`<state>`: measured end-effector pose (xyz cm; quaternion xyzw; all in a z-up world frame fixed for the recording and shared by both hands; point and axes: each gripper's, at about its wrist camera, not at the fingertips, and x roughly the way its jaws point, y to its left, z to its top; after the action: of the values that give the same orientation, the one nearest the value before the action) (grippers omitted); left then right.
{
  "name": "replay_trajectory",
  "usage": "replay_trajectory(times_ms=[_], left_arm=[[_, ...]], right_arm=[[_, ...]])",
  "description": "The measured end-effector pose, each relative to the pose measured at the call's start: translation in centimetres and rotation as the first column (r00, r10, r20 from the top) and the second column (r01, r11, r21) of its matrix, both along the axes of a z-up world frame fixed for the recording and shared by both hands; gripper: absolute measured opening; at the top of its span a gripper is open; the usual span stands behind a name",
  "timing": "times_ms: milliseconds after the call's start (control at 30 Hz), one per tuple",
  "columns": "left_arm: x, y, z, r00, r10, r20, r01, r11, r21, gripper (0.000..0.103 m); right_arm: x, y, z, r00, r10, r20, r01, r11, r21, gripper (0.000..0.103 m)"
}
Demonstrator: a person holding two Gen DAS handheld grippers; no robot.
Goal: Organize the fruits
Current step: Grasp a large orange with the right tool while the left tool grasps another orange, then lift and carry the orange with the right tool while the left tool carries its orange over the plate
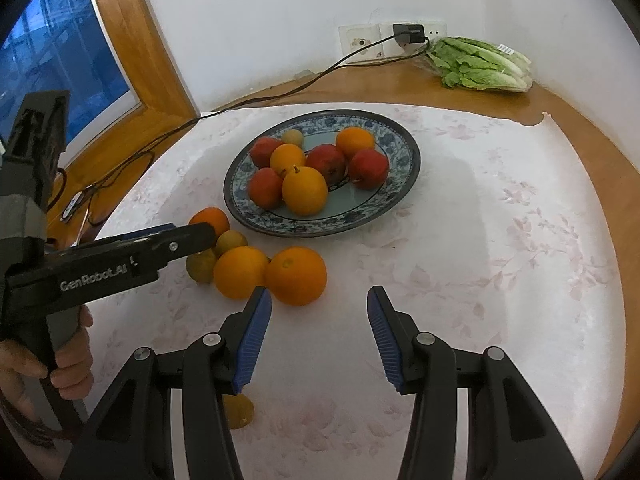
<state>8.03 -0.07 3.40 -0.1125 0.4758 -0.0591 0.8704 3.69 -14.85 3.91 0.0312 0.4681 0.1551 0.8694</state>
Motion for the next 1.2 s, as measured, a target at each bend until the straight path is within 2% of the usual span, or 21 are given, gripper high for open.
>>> replay_trajectory(times_ms=[133,200,267,467,833,933,1067,1200], left_arm=[[0.5,0.0,-0.5,1.000,0.004,-0.005,-0.004,1.000,-0.029,0.055],[0.5,0.1,-0.4,1.000,-0.002,0.003,0.002,0.999,-0.037,0.048],[0.5,0.1,-0.3,1.000,-0.002,0.009,0.002,0.999,-0.045,0.036],[0.2,0.8,-0.3,1.000,0.012,0.011,-0.011,0.998,-0.059,0.035],[-1.4,2.2,-0.1,0.999,0.029,0.026,-0.028,0.999,-0.025,0.035],[-1.6,2.3,0.0,0.999,0.030,0.032,-0.029,0.999,-0.027,0.035],[-1.8,2.4,0.1,0.999,0.028,0.035,-0.027,0.999,-0.029,0.035],[-1.9,2.4,0.1,0.999,0.027,0.033,-0.026,0.999,-0.028,0.035]], right_arm=[[0.3,0.3,-0.2,1.000,0.014,0.002,-0.014,1.000,-0.006,0.051],[0.5,0.5,-0.3,1.000,0.022,0.004,-0.022,1.000,-0.011,0.051],[0.7,0.7,-0.5,1.000,0.030,0.002,-0.030,0.999,-0.012,0.051],[1.1,1.1,-1.2,0.999,0.041,-0.013,-0.041,0.999,-0.016,0.051],[1.7,1.9,-1.5,0.999,0.050,0.001,-0.050,0.998,-0.049,0.051],[1.7,2.1,-1.5,0.999,0.044,0.008,-0.044,0.998,-0.053,0.048],[1.7,2.3,-1.6,0.999,0.053,0.007,-0.053,0.998,-0.039,0.037],[1.7,2.5,-1.5,0.999,0.053,0.009,-0.052,0.998,-0.044,0.037]])
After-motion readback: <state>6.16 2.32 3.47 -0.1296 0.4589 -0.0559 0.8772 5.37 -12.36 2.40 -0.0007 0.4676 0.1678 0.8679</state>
